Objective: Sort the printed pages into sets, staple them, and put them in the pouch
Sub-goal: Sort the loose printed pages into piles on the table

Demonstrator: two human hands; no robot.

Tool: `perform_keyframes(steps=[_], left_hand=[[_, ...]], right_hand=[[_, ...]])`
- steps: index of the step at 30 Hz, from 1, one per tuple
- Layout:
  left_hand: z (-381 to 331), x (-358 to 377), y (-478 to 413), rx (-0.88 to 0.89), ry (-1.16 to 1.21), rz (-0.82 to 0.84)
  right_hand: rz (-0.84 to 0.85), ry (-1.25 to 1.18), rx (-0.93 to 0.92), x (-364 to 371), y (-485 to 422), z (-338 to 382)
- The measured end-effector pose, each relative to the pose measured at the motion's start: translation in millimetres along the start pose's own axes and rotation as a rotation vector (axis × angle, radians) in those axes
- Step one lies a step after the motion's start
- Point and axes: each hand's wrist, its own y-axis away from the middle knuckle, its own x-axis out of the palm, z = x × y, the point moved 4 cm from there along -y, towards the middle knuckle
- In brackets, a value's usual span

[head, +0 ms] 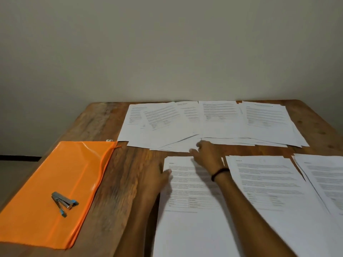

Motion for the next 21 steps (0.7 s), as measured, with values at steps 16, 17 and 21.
perform_keyframes(steps=[16, 17, 21], left_hand=[[32.4, 2.0, -123.0, -0.016, -0.317, -0.004], [32.7, 2.8, -122.2, -0.019, -0.296, 0.003], [32.3, 4.1, -116.4, -0.016, -0.227, -0.023]], right_hand=[[0.02, -0.073, 0.133, 35.5, -145.5, 43.3], [0.009, 0.01, 0.13, 36.8, -140.3, 44.0], [0.016, 0.112, 0.072, 47.2, -130.6, 45.3]])
